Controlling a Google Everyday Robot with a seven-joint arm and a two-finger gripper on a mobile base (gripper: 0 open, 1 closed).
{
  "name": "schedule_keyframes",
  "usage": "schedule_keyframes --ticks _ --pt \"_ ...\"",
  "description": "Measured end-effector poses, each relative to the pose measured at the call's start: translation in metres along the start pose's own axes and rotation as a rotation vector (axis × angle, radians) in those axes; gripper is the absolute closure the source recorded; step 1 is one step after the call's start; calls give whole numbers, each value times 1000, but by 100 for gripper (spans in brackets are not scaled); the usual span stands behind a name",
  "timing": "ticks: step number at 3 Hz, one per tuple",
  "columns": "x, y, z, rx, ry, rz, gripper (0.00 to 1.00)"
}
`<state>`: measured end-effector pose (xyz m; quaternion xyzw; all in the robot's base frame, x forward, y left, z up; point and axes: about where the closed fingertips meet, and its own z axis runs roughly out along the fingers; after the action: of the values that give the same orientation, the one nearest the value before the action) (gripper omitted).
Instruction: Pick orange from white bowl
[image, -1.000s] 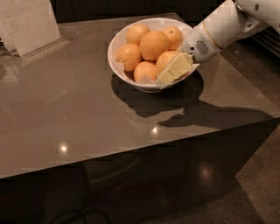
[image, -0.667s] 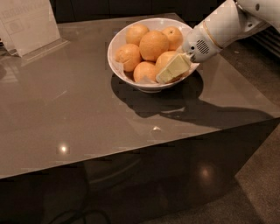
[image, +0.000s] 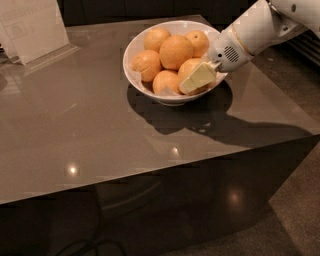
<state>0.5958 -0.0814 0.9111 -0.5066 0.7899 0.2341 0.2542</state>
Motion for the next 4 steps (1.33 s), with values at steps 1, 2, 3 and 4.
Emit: schedule_keyframes --ticks 1,2,3,4 --pt "0 0 0 0 0 0 100" --pt "0 3 -3 0 0 0 100" --pt "-14 15 -33 -10 -100 -62 100" --pt "-28 28 -65 -28 -201 -140 100"
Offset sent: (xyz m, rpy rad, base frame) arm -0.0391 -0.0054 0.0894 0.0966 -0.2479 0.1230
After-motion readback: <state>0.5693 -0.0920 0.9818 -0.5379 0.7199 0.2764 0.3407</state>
